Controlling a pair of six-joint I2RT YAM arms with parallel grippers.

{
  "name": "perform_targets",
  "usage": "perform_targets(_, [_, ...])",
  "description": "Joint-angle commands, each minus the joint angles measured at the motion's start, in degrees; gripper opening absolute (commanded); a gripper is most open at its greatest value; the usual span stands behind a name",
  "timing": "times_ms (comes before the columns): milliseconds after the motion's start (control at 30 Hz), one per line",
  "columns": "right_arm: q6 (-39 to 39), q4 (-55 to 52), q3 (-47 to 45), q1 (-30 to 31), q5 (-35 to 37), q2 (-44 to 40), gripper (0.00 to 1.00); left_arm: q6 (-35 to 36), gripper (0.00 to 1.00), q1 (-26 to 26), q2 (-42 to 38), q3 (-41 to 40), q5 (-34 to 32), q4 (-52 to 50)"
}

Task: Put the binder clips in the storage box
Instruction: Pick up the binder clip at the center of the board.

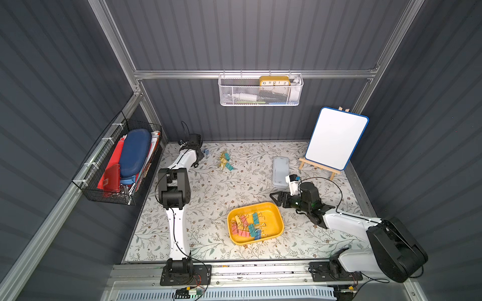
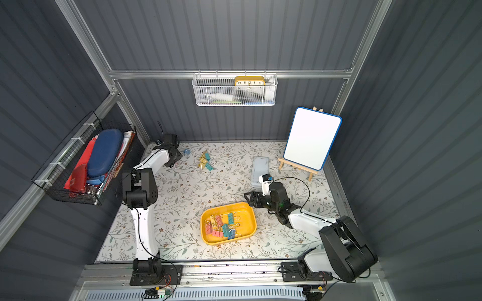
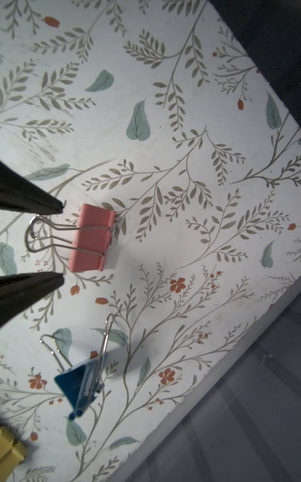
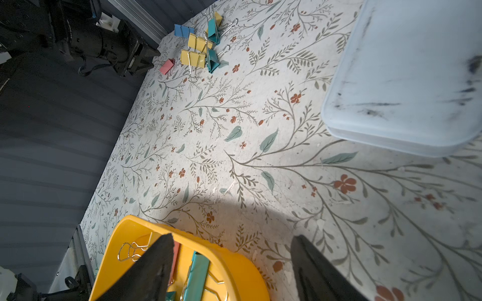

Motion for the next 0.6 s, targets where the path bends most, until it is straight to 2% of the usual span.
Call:
perform_targets(0, [-0.1,0.4,-0.5,-0.2,-0.3,-0.5,0.75,-6.4,0.42,0.8,1.4,0.6,2.3,-2.6])
perform_targets(167, [-0.6,-0.6,-0.6,-0.2,0.4,-1.6,0.75,-8.1,0.36,1.6,1.7,0.3,3.7,-2.1])
perform_targets(367, [-0.4,-0.6,-0.6,-0.2,0.2,-1.6,0.75,-9.6,0.19,2.1,-0.1,-2.6,3.2,-0.6])
perform_targets(567, [-0.4,-0.5,-0.7,-0.2,0.1,-1.7,0.75,-8.9,0.06,2.1,-1.6,-5.2,5.6,1.5])
